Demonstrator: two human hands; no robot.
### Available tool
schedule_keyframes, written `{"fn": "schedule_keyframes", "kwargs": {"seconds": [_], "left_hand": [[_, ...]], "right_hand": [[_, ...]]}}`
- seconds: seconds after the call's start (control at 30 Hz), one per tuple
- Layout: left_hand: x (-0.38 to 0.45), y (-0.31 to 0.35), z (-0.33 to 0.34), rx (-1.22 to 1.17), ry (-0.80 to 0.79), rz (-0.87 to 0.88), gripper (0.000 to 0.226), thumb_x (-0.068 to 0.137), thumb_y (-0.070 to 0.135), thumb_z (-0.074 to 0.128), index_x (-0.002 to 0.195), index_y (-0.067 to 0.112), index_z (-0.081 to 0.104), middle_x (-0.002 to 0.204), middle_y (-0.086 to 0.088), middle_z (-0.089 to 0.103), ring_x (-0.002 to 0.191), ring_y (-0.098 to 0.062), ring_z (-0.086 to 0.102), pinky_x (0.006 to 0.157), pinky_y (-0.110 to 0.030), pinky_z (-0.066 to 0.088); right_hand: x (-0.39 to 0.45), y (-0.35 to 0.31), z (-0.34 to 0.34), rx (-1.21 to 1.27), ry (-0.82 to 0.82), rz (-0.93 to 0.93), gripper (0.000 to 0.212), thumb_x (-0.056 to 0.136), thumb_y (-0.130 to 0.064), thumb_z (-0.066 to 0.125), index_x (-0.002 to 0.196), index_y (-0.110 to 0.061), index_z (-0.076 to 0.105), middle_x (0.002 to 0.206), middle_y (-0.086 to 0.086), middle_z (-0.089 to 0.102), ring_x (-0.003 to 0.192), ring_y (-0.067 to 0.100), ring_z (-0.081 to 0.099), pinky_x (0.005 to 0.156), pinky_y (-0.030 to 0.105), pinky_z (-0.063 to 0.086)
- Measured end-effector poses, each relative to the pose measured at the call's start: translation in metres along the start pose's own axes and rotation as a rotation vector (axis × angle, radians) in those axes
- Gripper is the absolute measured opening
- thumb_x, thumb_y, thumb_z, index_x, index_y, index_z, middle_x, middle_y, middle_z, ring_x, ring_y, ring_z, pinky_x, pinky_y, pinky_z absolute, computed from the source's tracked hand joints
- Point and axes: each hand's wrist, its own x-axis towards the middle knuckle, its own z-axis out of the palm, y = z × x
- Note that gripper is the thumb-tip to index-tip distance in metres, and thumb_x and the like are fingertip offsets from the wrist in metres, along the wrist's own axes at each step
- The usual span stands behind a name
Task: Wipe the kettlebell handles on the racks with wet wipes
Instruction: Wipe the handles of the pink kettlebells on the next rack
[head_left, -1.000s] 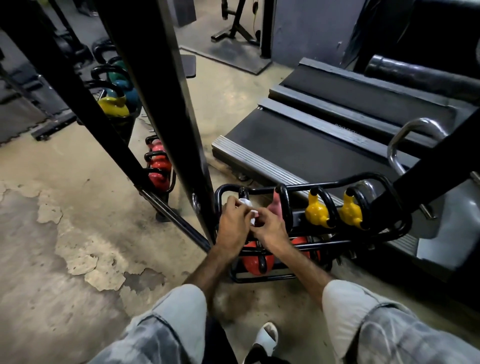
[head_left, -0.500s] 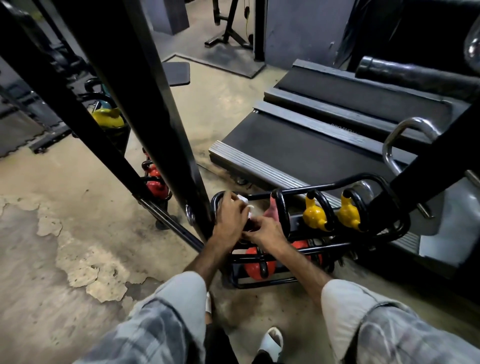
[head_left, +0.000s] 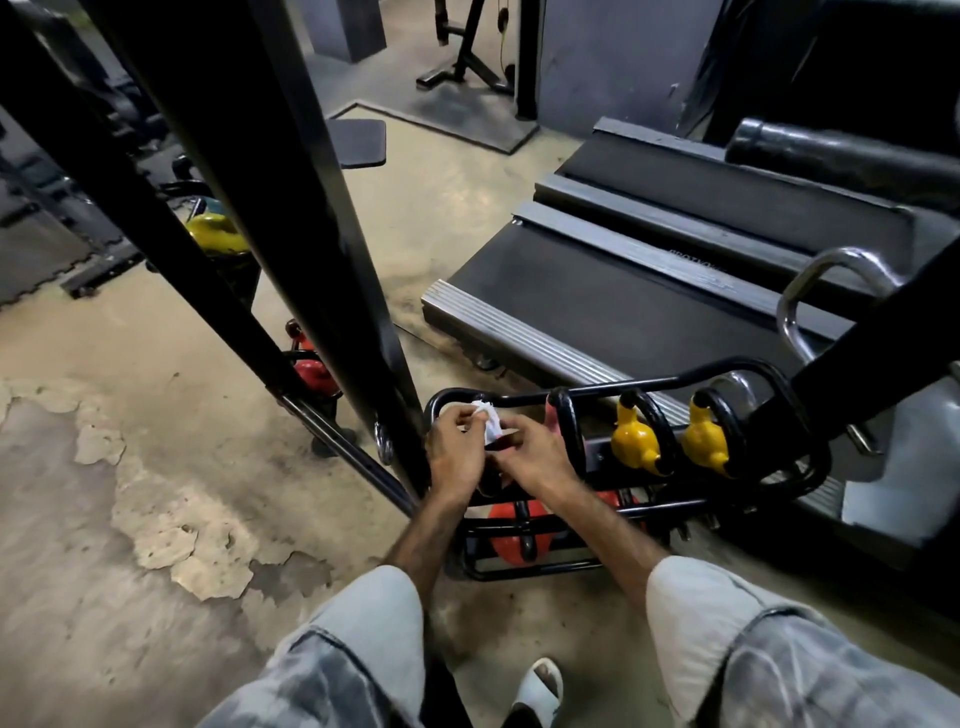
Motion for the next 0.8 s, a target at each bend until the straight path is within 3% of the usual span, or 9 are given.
{"fn": "schedule_keyframes", "kwargs": {"seconds": [0.1,0.2,0.3,0.43,0.5,0.57,0.63,0.73,0.8], "left_hand": [[-0.005,0.002,0.01,-0.025,0.03,-0.274,0.023,0.097,0.025,0.047,0.099,0.01,0.064,0.099,-0.012,0.068,0.095,-0.029,0.062,0.082,-0.033,0.047],[-0.002,0.006,0.015,-0.361,-0.021,-0.542,0.032,0.095,0.03,0.046,0.102,0.007,0.066,0.091,-0.012,0.067,0.084,-0.028,0.064,0.071,-0.034,0.051],[0.021,-0.007,0.022,-0.58,-0.186,-0.693,0.049,0.077,0.043,0.054,0.107,0.005,0.064,0.094,-0.017,0.069,0.073,-0.032,0.067,0.061,-0.04,0.055],[0.011,0.002,0.015,-0.543,-0.155,-0.596,0.037,0.093,0.031,0.048,0.098,0.001,0.068,0.077,-0.015,0.069,0.057,-0.026,0.064,0.052,-0.028,0.05],[0.003,0.0,0.01,-0.351,-0.067,-0.379,0.032,0.095,0.031,0.052,0.095,0.006,0.072,0.078,-0.006,0.069,0.067,-0.021,0.064,0.061,-0.025,0.049],[-0.006,-0.002,0.007,-0.126,-0.026,-0.122,0.023,0.091,0.026,0.06,0.103,0.011,0.071,0.095,0.006,0.067,0.088,-0.013,0.062,0.077,-0.023,0.045],[-0.004,-0.006,0.008,-0.023,-0.018,-0.018,0.022,0.085,0.027,0.064,0.103,0.015,0.072,0.099,0.007,0.071,0.091,-0.011,0.065,0.08,-0.022,0.048],[0.005,0.001,0.017,-0.24,-0.106,-0.256,0.025,0.078,0.036,0.065,0.07,0.013,0.071,0.072,-0.005,0.071,0.073,-0.022,0.068,0.073,-0.032,0.057],[0.009,0.009,0.015,-0.379,-0.153,-0.448,0.032,0.08,0.038,0.064,0.063,0.011,0.069,0.066,-0.008,0.068,0.067,-0.026,0.066,0.068,-0.032,0.054]], "right_hand": [[-0.004,0.0,-0.002,0.007,0.004,0.002,0.051,0.073,-0.009,0.082,0.119,-0.018,0.062,0.09,0.002,0.073,0.068,0.012,0.072,0.064,0.034,0.062],[-0.009,0.002,-0.003,-0.014,-0.006,-0.008,0.051,0.072,-0.012,0.085,0.117,-0.018,0.062,0.089,-0.012,0.065,0.072,0.003,0.069,0.063,0.02,0.059],[-0.008,0.0,-0.006,0.008,-0.013,0.009,0.057,0.071,-0.017,0.086,0.122,-0.021,0.06,0.09,-0.009,0.064,0.076,0.005,0.068,0.066,0.027,0.061],[-0.007,-0.003,-0.002,-0.009,0.049,0.039,0.062,0.066,-0.019,0.089,0.116,-0.022,0.052,0.081,-0.002,0.066,0.073,0.011,0.069,0.061,0.034,0.062],[-0.006,-0.002,0.001,-0.028,0.074,0.034,0.062,0.066,-0.02,0.089,0.114,-0.021,0.05,0.077,-0.005,0.065,0.073,0.013,0.07,0.062,0.039,0.062],[-0.005,-0.003,0.0,-0.066,0.091,0.02,0.057,0.069,-0.023,0.086,0.111,-0.022,0.049,0.076,-0.007,0.062,0.075,0.014,0.07,0.065,0.041,0.061],[-0.004,-0.005,-0.001,-0.077,0.098,0.008,0.053,0.07,-0.024,0.085,0.109,-0.021,0.048,0.077,-0.007,0.058,0.079,0.016,0.07,0.067,0.042,0.061],[-0.005,-0.006,-0.002,-0.066,0.081,0.032,0.055,0.069,-0.02,0.085,0.109,-0.019,0.047,0.08,-0.004,0.062,0.077,0.015,0.07,0.065,0.043,0.061],[-0.004,-0.005,-0.002,-0.034,0.07,0.047,0.058,0.067,-0.02,0.087,0.108,-0.019,0.046,0.078,-0.006,0.064,0.072,0.011,0.068,0.061,0.036,0.061]]}}
